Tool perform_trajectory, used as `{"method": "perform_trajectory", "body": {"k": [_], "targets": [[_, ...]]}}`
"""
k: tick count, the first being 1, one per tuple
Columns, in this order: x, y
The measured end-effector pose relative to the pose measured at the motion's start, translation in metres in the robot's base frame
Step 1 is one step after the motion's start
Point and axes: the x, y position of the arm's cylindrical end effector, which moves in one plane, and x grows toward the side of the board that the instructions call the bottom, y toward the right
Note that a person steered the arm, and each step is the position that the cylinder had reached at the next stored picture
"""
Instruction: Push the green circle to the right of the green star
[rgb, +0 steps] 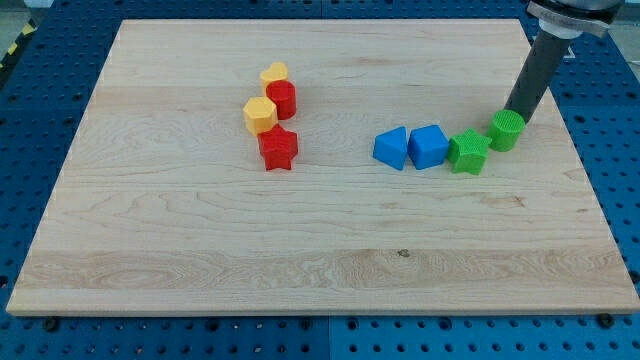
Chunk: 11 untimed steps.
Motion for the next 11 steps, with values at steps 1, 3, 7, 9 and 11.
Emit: {"method": "perform_trajectory", "body": {"k": [1, 3, 7, 9, 11], "targets": [[-0.014, 0.0], [-0.019, -0.006], [0.013, -0.017], [0.01, -0.021], [-0.065, -0.125]]}}
